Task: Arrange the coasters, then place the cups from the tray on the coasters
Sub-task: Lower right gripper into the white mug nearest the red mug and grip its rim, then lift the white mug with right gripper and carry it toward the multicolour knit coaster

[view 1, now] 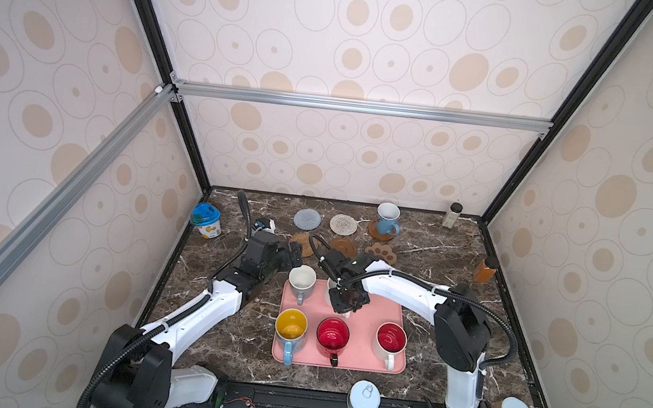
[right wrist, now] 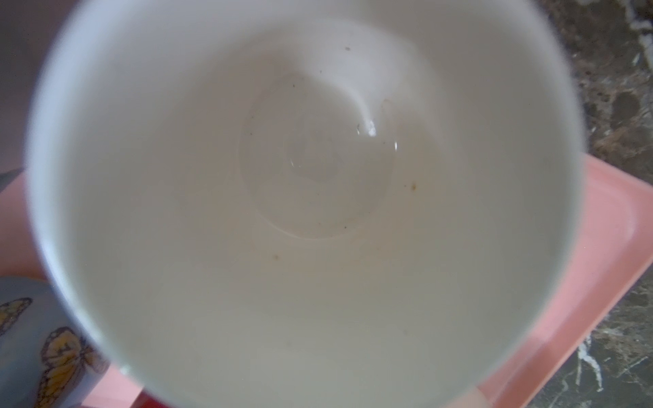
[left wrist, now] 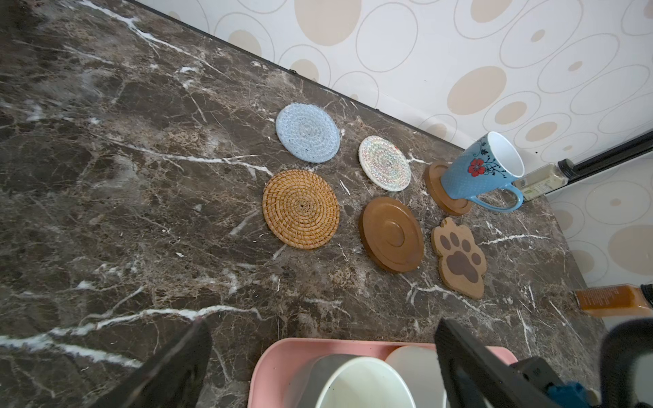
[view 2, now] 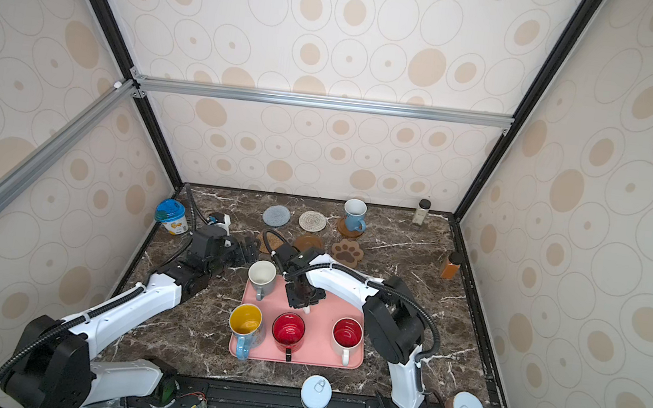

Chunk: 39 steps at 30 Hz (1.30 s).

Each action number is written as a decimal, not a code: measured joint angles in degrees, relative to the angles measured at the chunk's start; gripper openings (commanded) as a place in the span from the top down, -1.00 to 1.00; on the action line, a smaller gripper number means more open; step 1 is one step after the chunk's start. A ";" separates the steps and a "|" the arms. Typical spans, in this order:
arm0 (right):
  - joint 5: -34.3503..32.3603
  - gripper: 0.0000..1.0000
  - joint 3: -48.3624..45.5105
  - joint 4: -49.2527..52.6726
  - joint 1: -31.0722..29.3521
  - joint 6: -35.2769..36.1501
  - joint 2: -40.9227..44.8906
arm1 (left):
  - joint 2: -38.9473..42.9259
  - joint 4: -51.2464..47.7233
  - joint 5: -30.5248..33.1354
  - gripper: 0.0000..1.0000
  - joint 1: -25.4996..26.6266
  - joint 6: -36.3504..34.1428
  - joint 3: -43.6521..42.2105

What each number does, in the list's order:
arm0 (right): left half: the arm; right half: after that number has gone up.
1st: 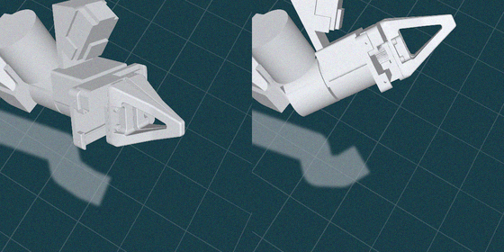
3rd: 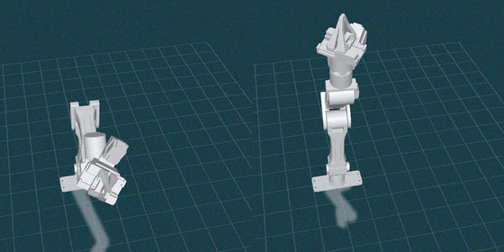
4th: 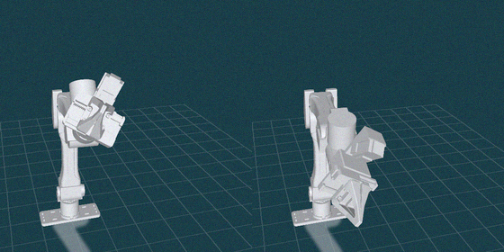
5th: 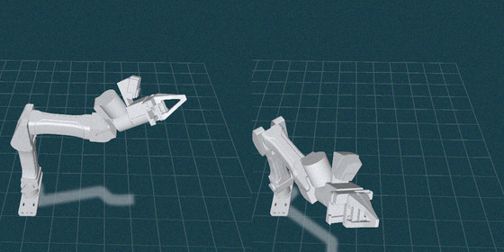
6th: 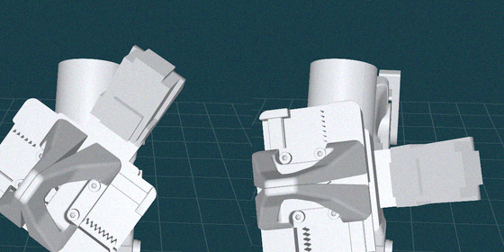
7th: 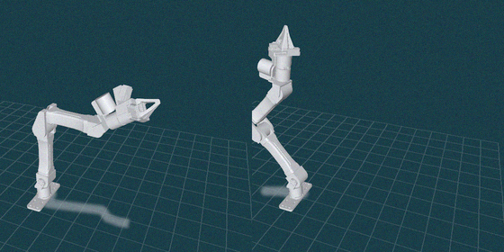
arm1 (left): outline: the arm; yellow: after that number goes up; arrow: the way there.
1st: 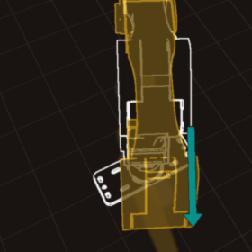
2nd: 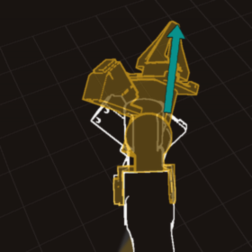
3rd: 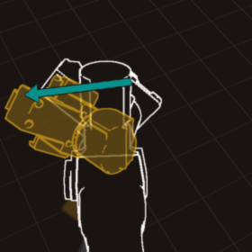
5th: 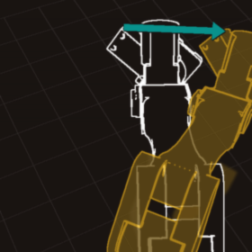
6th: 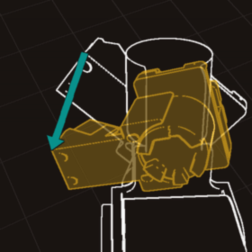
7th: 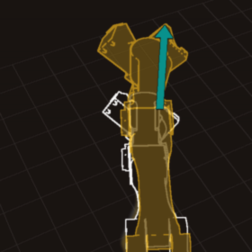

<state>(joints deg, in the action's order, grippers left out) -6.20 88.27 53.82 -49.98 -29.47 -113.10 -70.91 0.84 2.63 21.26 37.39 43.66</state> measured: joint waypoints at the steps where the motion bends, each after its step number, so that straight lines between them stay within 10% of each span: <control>1: -0.09 0.85 0.00 0.00 -0.02 0.02 0.02 | 0.00 0.00 0.00 -1.00 0.00 0.04 -0.07; 39: -5.31 0.91 5.25 0.44 2.62 1.09 2.97 | 1.88 -0.02 0.26 -1.00 0.00 0.35 -1.03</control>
<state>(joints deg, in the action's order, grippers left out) -11.51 93.51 54.26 -47.35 -28.38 -110.13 -69.04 0.82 2.90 21.26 37.74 42.63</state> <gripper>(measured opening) 0.186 0.999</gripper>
